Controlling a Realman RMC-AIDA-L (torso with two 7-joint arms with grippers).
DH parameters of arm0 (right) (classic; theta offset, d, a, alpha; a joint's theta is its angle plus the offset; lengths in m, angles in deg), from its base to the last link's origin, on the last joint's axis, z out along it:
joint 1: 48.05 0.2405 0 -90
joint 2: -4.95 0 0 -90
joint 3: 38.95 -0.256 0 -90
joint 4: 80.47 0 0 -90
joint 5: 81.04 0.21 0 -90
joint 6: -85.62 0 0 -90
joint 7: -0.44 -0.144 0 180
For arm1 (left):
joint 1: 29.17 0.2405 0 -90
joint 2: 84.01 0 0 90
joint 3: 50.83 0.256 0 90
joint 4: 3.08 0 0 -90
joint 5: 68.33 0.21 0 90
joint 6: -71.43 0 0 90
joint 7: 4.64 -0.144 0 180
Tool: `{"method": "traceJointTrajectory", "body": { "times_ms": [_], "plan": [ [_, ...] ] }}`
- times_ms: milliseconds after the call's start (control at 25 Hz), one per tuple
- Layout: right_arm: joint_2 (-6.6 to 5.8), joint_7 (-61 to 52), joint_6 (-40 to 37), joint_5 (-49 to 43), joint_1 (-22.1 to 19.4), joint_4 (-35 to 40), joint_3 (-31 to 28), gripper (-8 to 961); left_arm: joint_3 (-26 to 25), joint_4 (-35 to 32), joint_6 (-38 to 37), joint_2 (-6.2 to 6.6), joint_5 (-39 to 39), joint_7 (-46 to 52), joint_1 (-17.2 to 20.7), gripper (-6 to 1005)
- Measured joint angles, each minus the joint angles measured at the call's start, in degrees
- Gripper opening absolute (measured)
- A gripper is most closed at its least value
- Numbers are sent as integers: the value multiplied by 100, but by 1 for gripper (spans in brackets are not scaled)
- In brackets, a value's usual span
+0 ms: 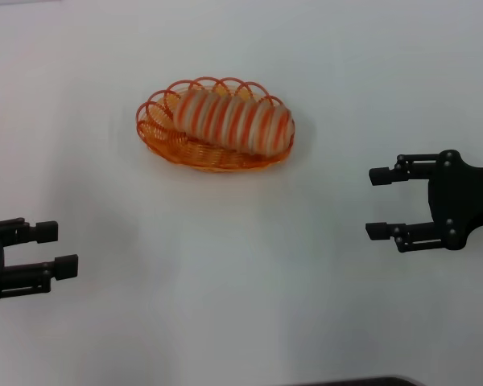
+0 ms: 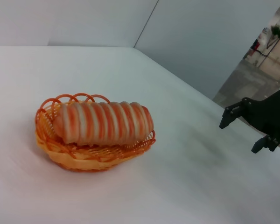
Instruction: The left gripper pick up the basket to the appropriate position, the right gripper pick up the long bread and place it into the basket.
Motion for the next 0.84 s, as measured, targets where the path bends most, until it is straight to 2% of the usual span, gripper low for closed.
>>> {"method": "traceJointTrajectory", "body": {
  "times_ms": [440, 840],
  "plan": [
    [18, -31, 54, 0, 23, -25, 0, 781, 26, 57, 60, 3, 0, -27, -26, 765],
    [18, -64, 65, 3, 100, -75, 11, 781, 58, 249, 109, 18, -7, -46, -196, 765]
  ]
}}
